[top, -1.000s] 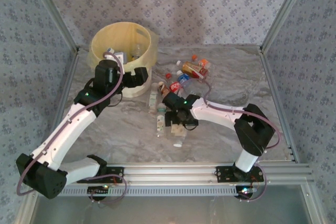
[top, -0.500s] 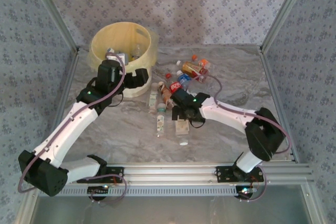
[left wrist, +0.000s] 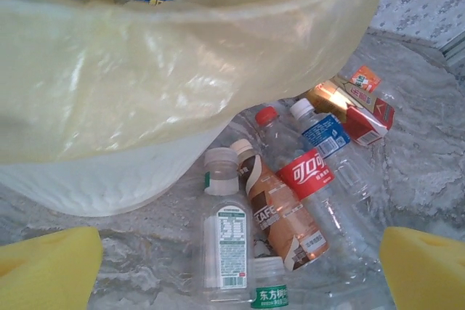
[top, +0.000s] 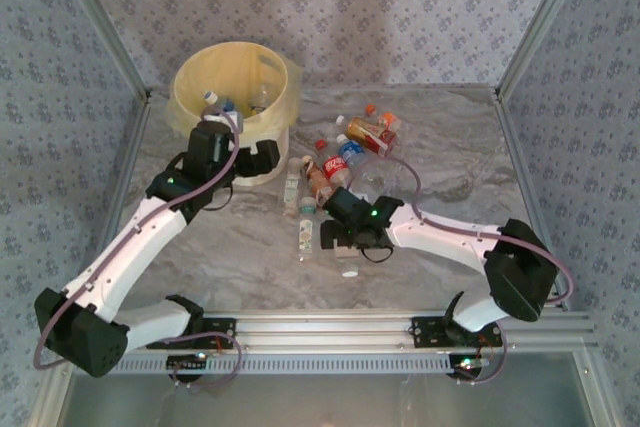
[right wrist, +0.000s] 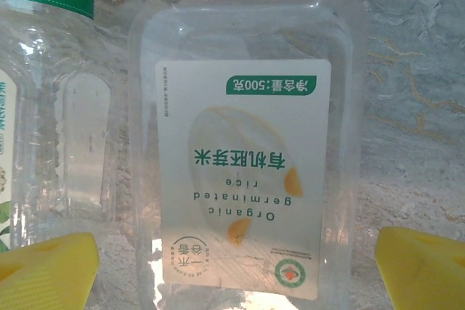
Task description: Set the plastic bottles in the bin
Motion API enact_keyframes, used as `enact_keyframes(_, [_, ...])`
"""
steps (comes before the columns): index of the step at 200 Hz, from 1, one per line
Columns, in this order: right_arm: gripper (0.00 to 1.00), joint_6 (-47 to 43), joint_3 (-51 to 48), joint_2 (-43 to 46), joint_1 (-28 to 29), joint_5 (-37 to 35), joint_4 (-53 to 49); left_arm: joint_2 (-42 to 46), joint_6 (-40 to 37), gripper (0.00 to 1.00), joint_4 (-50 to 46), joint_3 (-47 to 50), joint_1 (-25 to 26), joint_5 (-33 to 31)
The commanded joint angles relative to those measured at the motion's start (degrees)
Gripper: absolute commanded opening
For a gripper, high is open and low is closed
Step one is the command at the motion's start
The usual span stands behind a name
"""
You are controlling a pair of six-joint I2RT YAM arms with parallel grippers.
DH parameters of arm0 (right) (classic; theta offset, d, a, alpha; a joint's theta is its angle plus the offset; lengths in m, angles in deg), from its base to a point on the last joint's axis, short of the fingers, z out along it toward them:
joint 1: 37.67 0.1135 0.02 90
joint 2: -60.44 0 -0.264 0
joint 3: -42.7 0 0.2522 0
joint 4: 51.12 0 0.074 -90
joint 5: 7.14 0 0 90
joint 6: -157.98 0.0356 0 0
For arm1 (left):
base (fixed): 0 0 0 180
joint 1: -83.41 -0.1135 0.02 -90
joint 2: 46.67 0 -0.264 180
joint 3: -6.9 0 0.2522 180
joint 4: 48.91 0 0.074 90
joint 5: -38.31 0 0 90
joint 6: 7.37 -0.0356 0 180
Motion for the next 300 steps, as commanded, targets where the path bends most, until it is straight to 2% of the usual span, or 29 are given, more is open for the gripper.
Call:
enact_keyframes(1, [1.00,0.1,1.2,-2.9,0.9,0.9,-2.7,3.1,1.0,0.98,-0.5,1.0,-0.1,-1.8])
enact_keyframes(36, [1.00,1.0,3.0,-7.1,3.1,1.2,-5.7,4.4,1.9,0.98,-0.5,2.8,-0.3,-2.0])
enact_keyframes(83, [0.99,2.0,3.7,-9.0,3.2,1.2,-8.2,5.0,2.1,0.98,-0.8,3.4,-0.4,-2.1])
enact_keyframes(120, [0.79,2.8,3.3,-8.0,3.3,-2.0,-9.1,5.3,2.0,0.98,-0.6,3.4,-0.4,-2.0])
enact_keyframes(146, [0.70,0.9,2.9,-6.8,3.1,-2.0,-7.9,5.0,1.8,0.98,0.0,3.2,-0.5,-1.0])
enact_keyframes(180, [0.65,-6.8,3.3,-1.8,2.8,-6.8,-4.2,3.9,0.5,0.98,-0.2,1.3,-0.5,4.4])
enact_keyframes(225, [0.60,-21.8,2.1,7.5,0.4,-9.1,9.1,0.1,-0.8,0.98,-4.1,-3.9,-0.3,15.3])
enact_keyframes(269, [0.59,-32.1,0.7,11.7,-3.8,-3.1,22.2,-4.0,-4.2,0.98,-6.7,-9.0,0.9,28.3])
enact_keyframes(300, [0.59,-37.1,0.3,11.9,-4.8,1.5,30.4,-7.1,-2.8,0.98,-8.1,-11.7,1.6,29.4])
